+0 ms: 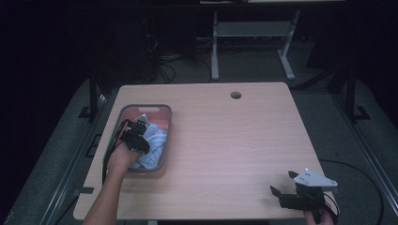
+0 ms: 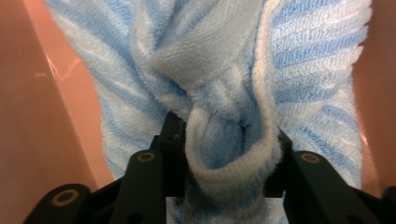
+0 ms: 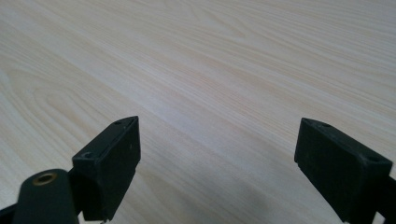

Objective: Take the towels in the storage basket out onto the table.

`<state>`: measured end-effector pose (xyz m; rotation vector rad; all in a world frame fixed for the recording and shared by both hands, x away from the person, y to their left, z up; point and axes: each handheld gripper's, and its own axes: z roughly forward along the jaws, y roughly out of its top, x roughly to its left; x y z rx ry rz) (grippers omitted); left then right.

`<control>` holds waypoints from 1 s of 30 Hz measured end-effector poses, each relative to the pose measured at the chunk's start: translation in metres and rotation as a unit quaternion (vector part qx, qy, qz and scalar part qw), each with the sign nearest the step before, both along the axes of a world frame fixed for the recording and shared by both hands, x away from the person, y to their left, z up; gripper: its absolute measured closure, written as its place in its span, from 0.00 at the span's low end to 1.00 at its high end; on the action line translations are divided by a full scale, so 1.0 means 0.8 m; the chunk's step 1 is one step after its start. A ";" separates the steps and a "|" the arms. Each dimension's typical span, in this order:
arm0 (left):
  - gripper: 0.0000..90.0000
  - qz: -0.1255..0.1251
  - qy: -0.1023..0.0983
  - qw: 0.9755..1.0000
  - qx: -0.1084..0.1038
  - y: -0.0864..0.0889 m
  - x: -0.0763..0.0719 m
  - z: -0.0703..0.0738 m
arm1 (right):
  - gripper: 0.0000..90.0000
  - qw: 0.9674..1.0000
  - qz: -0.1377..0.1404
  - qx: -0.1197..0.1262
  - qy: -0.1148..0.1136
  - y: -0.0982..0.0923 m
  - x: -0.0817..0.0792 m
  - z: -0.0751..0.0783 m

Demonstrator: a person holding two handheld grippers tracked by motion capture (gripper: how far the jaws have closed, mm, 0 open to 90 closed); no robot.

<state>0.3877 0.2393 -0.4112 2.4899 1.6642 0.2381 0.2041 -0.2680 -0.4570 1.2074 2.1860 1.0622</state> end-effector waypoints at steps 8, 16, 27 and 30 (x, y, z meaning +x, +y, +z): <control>0.74 0.016 -0.020 0.997 -0.070 0.021 -0.005 0.010 | 0.15 1.000 -0.016 0.006 0.001 -0.007 0.002 0.000; 0.74 0.040 -0.065 0.986 -0.150 0.035 -0.016 0.028 | 0.15 1.000 -0.023 0.008 0.003 -0.012 0.002 0.003; 0.73 0.026 -0.097 0.974 -0.204 0.037 -0.038 0.060 | 0.15 1.000 -0.026 0.010 -0.002 -0.013 0.002 0.005; 0.73 0.025 -0.104 0.971 -0.214 0.039 -0.040 0.068 | 0.15 1.000 -0.024 0.005 -0.004 -0.012 0.002 0.006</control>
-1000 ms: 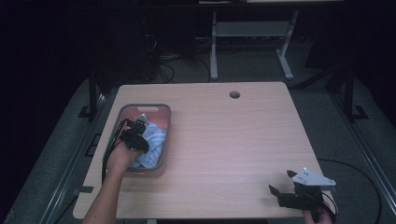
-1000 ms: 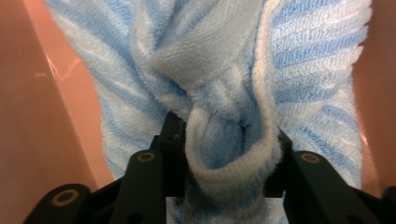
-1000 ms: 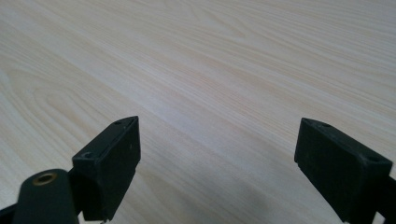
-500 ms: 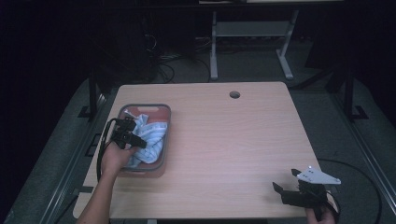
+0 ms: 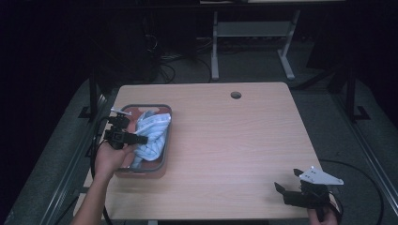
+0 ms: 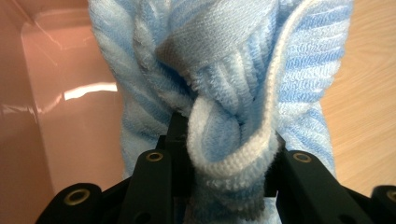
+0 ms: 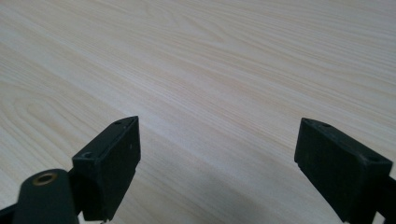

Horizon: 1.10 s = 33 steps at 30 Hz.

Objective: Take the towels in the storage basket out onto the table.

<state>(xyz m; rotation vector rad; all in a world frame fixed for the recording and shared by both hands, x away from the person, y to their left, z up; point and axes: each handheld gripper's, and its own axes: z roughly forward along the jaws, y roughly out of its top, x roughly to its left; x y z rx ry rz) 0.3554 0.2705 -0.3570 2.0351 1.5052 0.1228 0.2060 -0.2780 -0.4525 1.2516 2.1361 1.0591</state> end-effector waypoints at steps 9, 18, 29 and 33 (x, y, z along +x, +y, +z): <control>0.73 0.010 -0.012 1.000 -0.021 0.008 0.001 0.014 | 0.15 1.000 -0.002 0.001 0.000 -0.002 0.001 0.001; 0.73 0.008 -0.026 0.999 -0.030 0.002 0.002 0.039 | 0.15 1.000 -0.002 0.002 -0.003 -0.005 0.000 0.002; 0.73 0.002 -0.033 0.999 -0.036 -0.005 0.004 0.064 | 0.15 1.000 -0.005 0.002 -0.002 -0.007 0.001 0.001; 0.73 0.000 -0.037 0.999 -0.035 -0.010 0.006 0.071 | 0.15 1.000 -0.003 0.004 -0.002 -0.008 0.003 0.000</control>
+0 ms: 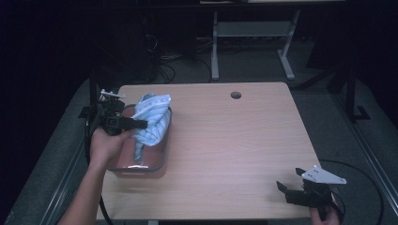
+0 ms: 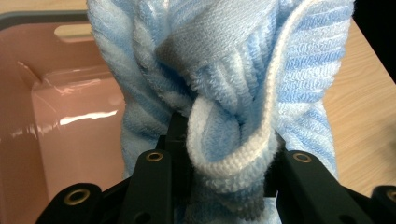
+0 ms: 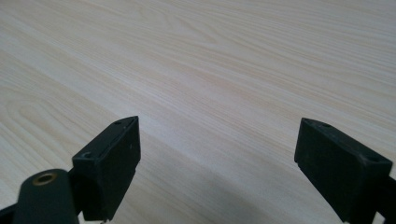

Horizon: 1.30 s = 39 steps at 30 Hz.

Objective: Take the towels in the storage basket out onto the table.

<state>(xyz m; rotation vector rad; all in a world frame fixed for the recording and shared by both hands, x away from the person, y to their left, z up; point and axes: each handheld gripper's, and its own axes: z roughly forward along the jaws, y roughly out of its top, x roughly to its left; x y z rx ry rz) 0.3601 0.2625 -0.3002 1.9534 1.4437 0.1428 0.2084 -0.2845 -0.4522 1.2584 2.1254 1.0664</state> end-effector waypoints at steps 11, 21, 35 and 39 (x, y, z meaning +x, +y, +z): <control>0.73 -0.010 -0.004 1.000 0.006 -0.020 0.006 0.016 | 0.15 1.000 0.002 0.000 0.003 0.000 0.002 -0.001; 0.73 -0.032 -0.014 0.999 0.013 -0.054 0.015 0.036 | 0.15 1.000 0.002 0.003 0.002 -0.003 0.002 0.000; 0.73 -0.059 -0.022 0.998 0.017 -0.093 0.018 0.050 | 0.15 1.000 0.004 0.001 0.000 -0.004 0.001 0.000; 0.73 -0.067 -0.023 0.997 0.020 -0.104 0.020 0.054 | 0.15 1.000 0.003 0.002 -0.001 -0.004 0.001 0.001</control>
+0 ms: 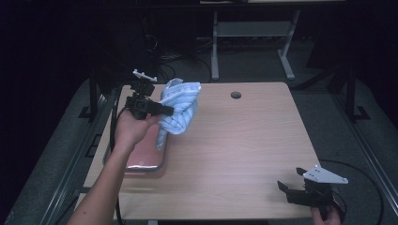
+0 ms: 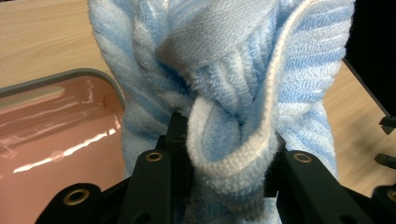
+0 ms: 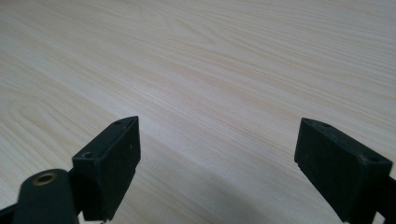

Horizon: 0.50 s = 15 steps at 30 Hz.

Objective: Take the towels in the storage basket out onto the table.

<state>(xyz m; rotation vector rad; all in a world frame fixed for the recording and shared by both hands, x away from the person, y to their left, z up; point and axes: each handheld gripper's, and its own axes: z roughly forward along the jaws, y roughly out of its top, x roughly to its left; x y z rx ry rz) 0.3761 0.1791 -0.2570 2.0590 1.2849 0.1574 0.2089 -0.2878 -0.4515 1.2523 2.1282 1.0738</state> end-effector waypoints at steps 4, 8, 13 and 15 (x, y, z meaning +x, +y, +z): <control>0.73 -0.009 -0.002 1.000 0.000 -0.011 0.001 0.001 | 0.15 1.000 0.000 0.001 0.000 0.001 0.000 0.000; 0.73 -0.019 0.003 1.000 0.003 -0.022 0.004 -0.001 | 0.15 1.000 0.001 0.003 0.002 0.002 0.000 0.000; 0.73 -0.027 0.005 1.000 0.006 -0.035 0.007 -0.005 | 0.15 1.000 0.000 0.003 0.001 0.001 0.000 0.001; 0.73 -0.031 0.008 0.999 0.008 -0.040 0.009 -0.006 | 0.15 1.000 0.000 0.004 0.001 0.001 0.000 0.001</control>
